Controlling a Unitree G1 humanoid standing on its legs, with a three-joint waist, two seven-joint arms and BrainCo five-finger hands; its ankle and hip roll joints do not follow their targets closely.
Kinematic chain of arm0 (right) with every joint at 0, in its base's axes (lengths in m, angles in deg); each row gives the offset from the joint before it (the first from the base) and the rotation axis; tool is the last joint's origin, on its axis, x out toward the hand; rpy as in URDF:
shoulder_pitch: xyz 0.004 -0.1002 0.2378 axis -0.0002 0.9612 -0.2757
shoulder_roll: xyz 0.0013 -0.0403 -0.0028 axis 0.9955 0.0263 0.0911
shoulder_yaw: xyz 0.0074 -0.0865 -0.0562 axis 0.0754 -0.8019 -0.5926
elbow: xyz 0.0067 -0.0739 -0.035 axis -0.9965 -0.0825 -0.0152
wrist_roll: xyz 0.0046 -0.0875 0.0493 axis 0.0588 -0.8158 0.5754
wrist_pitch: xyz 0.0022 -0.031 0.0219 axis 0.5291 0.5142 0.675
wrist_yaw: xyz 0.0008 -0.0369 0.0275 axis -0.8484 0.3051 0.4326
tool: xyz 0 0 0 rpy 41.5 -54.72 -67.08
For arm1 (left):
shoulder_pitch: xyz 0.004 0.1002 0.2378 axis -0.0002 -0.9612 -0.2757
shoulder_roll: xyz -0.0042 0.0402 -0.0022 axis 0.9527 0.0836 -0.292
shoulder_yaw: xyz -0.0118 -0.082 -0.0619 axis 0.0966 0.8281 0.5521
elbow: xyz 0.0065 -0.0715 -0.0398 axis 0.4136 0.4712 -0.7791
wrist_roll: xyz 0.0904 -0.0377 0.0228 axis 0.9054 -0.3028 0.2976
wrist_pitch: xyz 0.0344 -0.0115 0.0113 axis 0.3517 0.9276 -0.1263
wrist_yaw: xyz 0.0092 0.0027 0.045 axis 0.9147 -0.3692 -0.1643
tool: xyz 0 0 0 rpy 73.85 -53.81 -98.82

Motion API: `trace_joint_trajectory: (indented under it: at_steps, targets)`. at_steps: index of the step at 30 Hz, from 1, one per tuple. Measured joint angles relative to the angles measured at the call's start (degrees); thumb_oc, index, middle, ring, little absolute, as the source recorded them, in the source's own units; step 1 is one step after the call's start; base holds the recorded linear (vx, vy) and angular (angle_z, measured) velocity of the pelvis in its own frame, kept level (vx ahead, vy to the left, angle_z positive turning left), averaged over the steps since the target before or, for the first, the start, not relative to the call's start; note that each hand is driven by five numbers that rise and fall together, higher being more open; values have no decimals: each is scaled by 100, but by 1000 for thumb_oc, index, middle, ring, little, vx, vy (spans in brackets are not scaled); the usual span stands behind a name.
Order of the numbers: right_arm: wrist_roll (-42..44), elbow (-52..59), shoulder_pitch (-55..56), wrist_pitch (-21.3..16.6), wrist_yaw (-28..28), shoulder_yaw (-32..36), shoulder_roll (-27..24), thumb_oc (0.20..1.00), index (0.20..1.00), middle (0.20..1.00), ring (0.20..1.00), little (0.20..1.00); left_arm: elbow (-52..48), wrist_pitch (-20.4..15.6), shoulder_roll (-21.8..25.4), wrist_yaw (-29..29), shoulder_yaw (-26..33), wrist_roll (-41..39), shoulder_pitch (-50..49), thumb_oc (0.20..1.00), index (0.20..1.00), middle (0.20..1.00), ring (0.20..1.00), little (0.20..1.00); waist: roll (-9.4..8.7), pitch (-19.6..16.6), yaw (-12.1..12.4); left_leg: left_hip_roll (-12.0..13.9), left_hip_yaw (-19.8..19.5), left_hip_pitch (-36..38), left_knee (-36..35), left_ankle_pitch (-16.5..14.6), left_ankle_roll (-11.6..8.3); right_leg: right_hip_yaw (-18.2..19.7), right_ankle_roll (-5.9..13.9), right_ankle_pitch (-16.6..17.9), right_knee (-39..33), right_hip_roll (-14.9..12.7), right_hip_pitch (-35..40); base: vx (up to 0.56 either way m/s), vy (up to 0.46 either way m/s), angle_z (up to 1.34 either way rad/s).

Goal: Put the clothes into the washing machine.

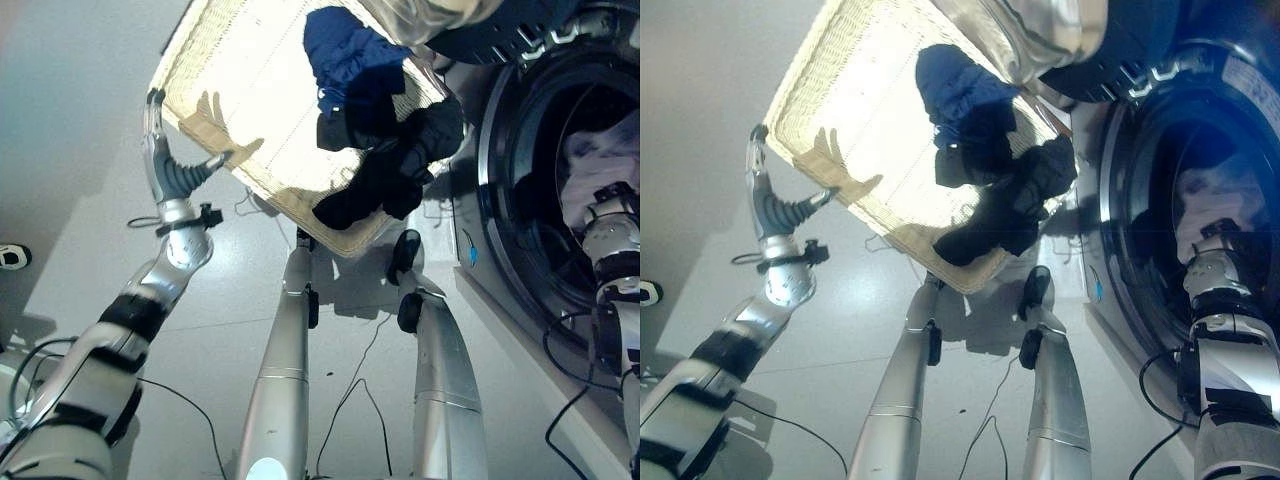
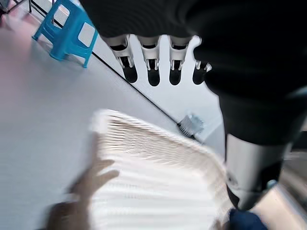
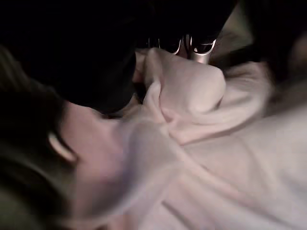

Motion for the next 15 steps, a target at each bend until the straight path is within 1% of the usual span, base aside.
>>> trace_joint_trajectory:
  at_steps: [1, 2, 3, 4, 5, 6, 7, 8, 9, 10, 11, 12, 14, 15]
  targets:
    - [-415, 389, 153, -347, -435, -40, 56, 200, 200, 200, 200, 200, 216, 6, -153, -68, -2, 2, 22, 1000, 1000, 1000, 1000, 1000, -3, 2, -117, -18, 24, 2, -71, 35, 47, 68, 67, 46, -44, -17, -4, 5, 62, 7]
    - [-1055, 826, 410, -809, -1042, -80, 156, 200, 200, 200, 200, 200, 524, 4, -445, -128, -1, 41, 125, 1000, 1000, 1000, 1000, 1000, -43, 11, -364, -128, 117, -4, -151, 68, 149, 216, 190, 108, -122, -75, -18, 6, 76, 6]
    - [-1275, 980, 565, -951, -1236, -70, 233, 200, 200, 200, 200, 200, 556, -3, -525, -135, 8, 59, 192, 1000, 1000, 1000, 1000, 1000, -117, 15, -488, -184, 150, 6, -179, 74, 200, 270, 244, 128, -150, -118, -19, 5, 68, -2]
    - [-1570, 1182, 743, -974, -1101, -56, 532, 200, 200, 200, 200, 200, 579, -80, -552, -151, 36, 125, 272, 1000, 1000, 1000, 1000, 1000, -319, 9, -572, -230, 257, 34, -183, 38, 250, 397, 305, 105, -163, -157, -53, 3, 44, -5]
    - [-1570, 1182, 743, -974, -1101, -56, 532, 200, 200, 200, 200, 200, 579, -80, -552, -151, 36, 125, 272, 1000, 1000, 1000, 1000, 1000, -319, 9, -572, -230, 257, 34, -183, 38, 250, 397, 305, 105, -163, -157, -53, 1, 29, -14]
    - [-1945, 1297, 775, -1046, -1081, 90, 840, 200, 200, 200, 200, 200, 634, -158, -588, -161, 68, 148, 352, 1000, 1000, 1000, 1000, 1000, -421, 13, -615, -238, 331, 71, -241, 29, 258, 468, 317, 101, -182, -155, -68, 0, 31, -10]
    - [-2183, 1282, 849, -1181, -1081, 97, 959, 200, 200, 200, 200, 200, 704, -204, -587, -191, 89, 209, 378, 1000, 1000, 1000, 1000, 1000, -425, 12, -621, -219, 332, 98, -264, 25, 252, 472, 311, 104, -200, -139, -53, -6, 37, -14]
    - [-2553, 1277, 959, -1339, -1077, 87, 1191, 200, 200, 200, 200, 200, 783, -257, -612, -233, 140, 287, 341, 1000, 1000, 1000, 1000, 1000, -426, 12, -626, -195, 330, 164, -281, 15, 239, 472, 306, 99, -203, -121, -3, -6, 21, -7]
    - [-2553, 1277, 959, -1339, -1077, 87, 1191, 200, 200, 200, 200, 200, 783, -257, -612, -233, 140, 287, 341, 1000, 1000, 1000, 1000, 1000, -426, 12, -626, -195, 330, 164, -281, 15, 239, 472, 306, 99, -203, -121, -3, -10, 9, -5]
    - [-2841, 1268, 1041, -1461, -1077, 63, 1414, 200, 200, 200, 200, 200, 778, -316, -654, -242, 212, 343, 267, 1000, 1000, 1000, 1000, 1000, -426, 12, -621, -179, 329, 238, -282, 15, 239, 471, 304, 97, -206, -105, 59, -8, 12, -7]
    - [-3123, 1105, 1076, -1593, -1083, -110, 1535, 871, 871, 871, 871, 871, 781, -416, -688, -272, 256, 350, 254, 1000, 1000, 1000, 1000, 1000, -426, 11, -609, -168, 324, 344, -279, 15, 238, 467, 304, 95, -203, -93, 152, -11, 18, -9]
    - [-3220, 1038, 1077, -1623, -1060, -172, 1565, 1000, 1000, 1000, 1000, 1000, 777, -465, -694, -277, 292, 360, 277, 1000, 1000, 1000, 1000, 1000, -424, 10, -614, -168, 324, 376, -279, 11, 234, 463, 303, 92, -206, -94, 172, -8, 16, -8]
    - [-3425, 969, 1105, -1748, -1008, -286, 1705, 1000, 1000, 1000, 1000, 1000, 767, -491, -705, -285, 304, 470, 344, 1000, 1000, 1000, 1000, 1000, -420, 6, -641, -172, 324, 403, -279, -2, 216, 443, 268, 68, -207, -94, 193, -3, 3, -2]
    - [-3625, 850, 1181, -1772, -925, -448, 1739, 1000, 1000, 1000, 1000, 1000, 765, -534, -728, -283, 279, 671, 433, 1000, 1000, 1000, 1000, 1000, -420, 5, -657, -149, 318, 405, -280, -43, 166, 396, 256, 62, -204, -78, 196, 0, 0, 0]
